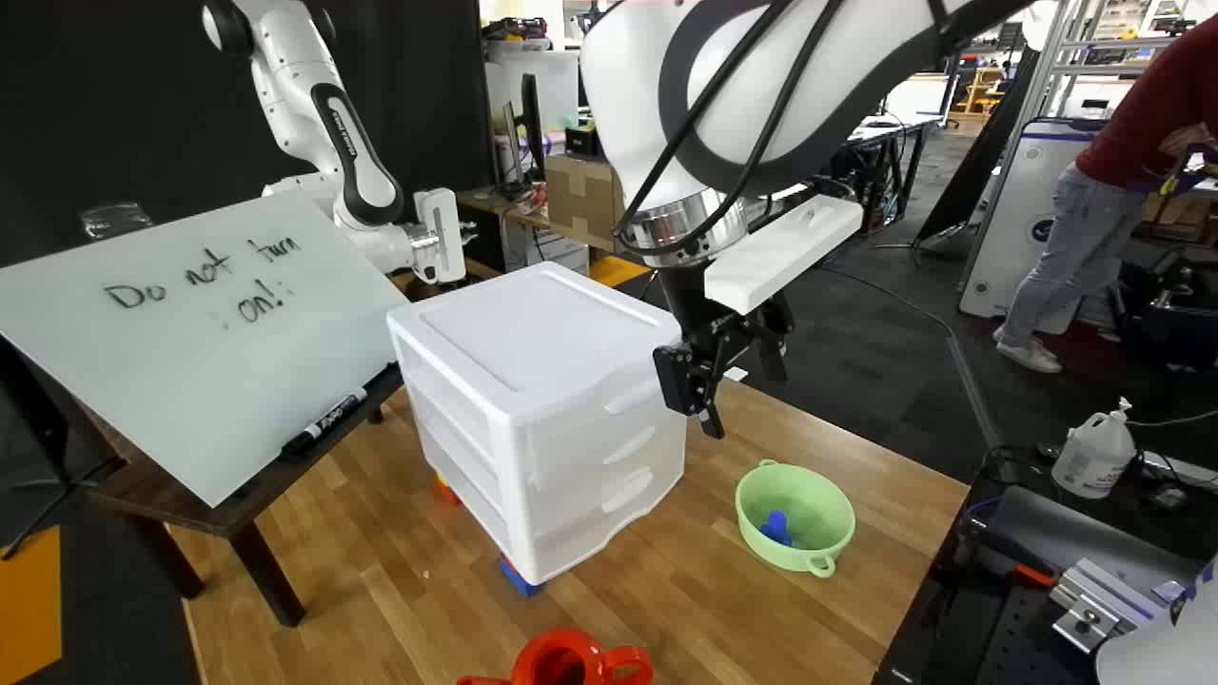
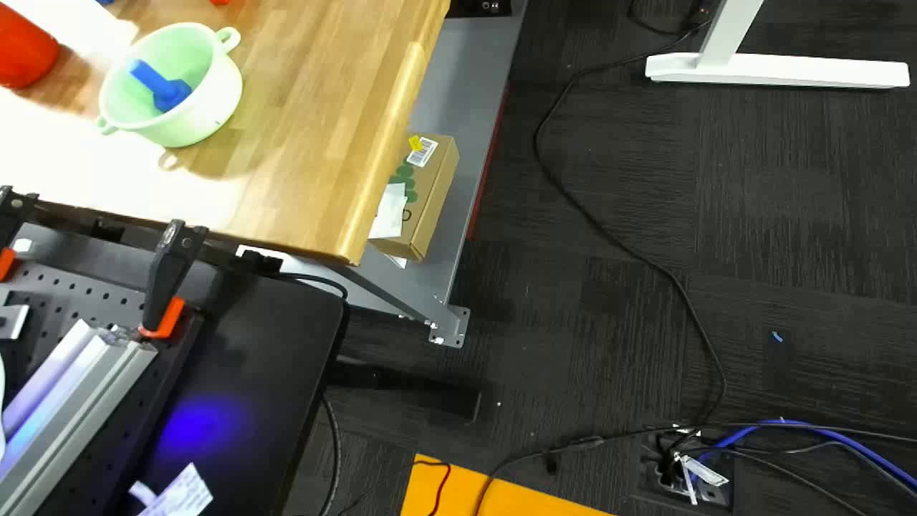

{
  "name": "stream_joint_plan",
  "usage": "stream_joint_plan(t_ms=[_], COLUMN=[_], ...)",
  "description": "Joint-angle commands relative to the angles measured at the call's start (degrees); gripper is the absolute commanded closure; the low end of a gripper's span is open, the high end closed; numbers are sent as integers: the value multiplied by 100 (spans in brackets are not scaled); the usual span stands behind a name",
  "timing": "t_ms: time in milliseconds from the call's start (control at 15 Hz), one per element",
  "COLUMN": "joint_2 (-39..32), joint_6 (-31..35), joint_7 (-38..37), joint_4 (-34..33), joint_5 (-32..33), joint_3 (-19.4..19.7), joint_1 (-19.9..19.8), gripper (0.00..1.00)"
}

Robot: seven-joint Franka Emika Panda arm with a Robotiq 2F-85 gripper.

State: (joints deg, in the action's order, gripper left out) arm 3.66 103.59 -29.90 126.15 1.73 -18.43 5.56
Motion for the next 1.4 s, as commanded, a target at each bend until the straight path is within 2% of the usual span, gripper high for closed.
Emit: stream_joint_plan(t_ms=[0,733,1067,1333], joint_2=[-6,-26,114,383], joint_6=[-8,-63,-4,97], joint_7=[-9,-56,386,1061], joint_4=[-6,-40,60,413], joint_5=[12,53,309,396], joint_3=[207,214,143,-31], joint_1=[210,227,545,967], gripper=[0,0,0,0])
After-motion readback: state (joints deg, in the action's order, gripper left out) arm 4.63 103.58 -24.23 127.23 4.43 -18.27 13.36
